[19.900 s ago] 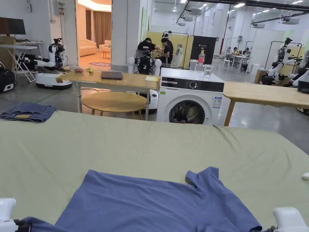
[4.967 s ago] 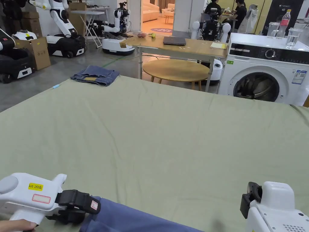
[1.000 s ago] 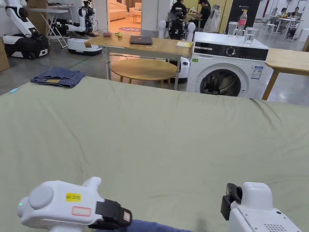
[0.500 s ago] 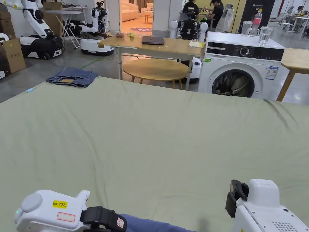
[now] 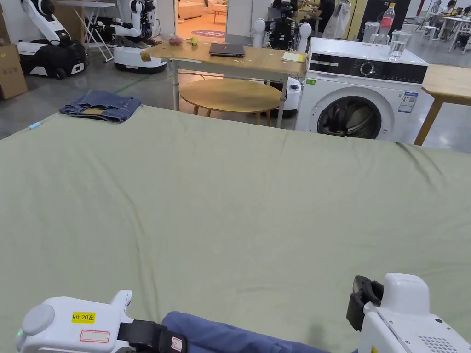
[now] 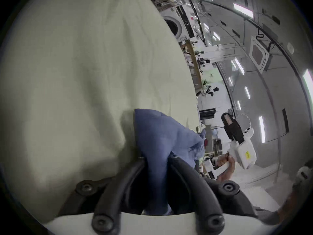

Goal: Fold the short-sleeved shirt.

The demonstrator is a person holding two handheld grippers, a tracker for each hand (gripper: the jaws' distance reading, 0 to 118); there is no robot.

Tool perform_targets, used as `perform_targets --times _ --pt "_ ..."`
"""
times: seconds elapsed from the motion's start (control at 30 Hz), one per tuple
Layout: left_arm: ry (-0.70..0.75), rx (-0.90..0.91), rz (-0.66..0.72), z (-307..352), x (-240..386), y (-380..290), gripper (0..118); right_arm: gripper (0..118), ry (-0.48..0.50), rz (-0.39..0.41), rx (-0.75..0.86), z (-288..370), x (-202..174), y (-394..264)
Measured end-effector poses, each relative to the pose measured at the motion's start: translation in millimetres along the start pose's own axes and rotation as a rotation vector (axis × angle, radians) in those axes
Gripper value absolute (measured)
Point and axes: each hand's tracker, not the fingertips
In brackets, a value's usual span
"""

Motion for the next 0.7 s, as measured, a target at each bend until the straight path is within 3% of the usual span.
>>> perform_targets --times 0.3,0.53,0.7 --pt "0.105 0.095 -0.077 77 53 15 6 0 0.015 0.007 0.0 -5 -3 7" --pt "0.353 0.253 -0.102 149 101 21 6 0 0.058 0.013 0.0 -9 -17 10" --pt "0.528 0.237 -0.172 140 135 25 6 0 0.08 0.02 0.0 -10 -22 10"
